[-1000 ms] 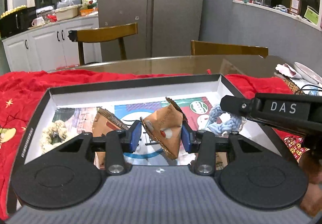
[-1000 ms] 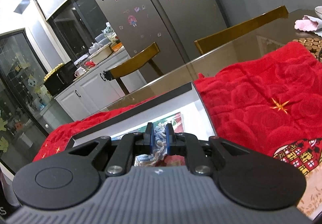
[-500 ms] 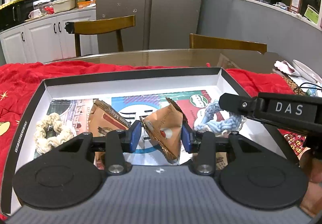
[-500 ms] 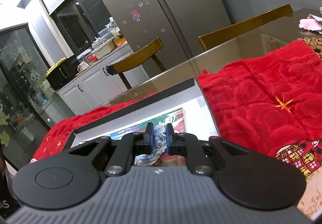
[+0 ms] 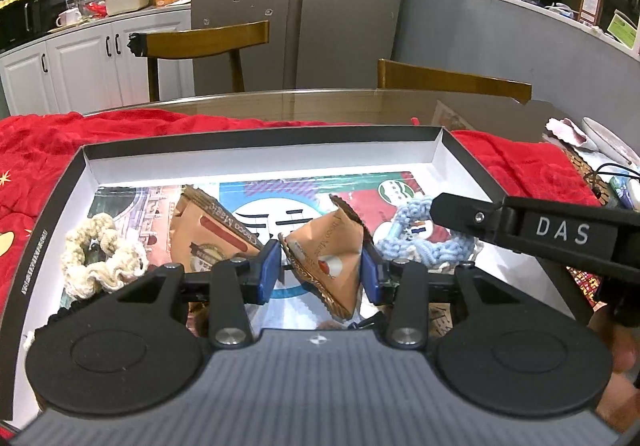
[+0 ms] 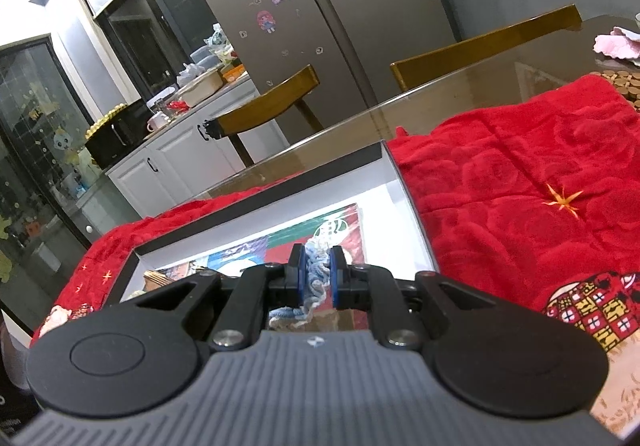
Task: Organize objects
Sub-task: 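Lower the brown packet into the box with the left tool while the right tool lowers the blue scrunchie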
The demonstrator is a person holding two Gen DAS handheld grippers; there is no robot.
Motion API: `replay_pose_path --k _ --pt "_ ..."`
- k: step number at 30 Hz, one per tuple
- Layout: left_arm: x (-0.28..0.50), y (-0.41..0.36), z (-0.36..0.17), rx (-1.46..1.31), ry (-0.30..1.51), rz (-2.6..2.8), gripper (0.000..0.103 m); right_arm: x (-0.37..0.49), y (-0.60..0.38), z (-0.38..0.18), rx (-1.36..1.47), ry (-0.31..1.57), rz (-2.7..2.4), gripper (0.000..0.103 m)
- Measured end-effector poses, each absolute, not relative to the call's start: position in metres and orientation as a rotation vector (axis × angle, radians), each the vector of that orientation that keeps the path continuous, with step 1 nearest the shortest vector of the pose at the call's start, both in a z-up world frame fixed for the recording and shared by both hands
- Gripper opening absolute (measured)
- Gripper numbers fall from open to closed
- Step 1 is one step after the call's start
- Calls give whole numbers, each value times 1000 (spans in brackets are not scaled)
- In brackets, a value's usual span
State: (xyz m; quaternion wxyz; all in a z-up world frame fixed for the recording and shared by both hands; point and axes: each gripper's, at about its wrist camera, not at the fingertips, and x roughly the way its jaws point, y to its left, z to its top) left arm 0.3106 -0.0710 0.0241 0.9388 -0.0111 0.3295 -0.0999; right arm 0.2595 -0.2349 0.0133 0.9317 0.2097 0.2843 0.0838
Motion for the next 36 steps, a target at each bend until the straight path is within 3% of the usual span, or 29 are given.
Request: replay_pose_path --k 30,36 --pt "312 -74 21 -25 669 -204 48 261 -231 14 367 610 203 16" --pt "313 -72 21 -34 670 -206 51 260 -232 15 367 606 214 20"
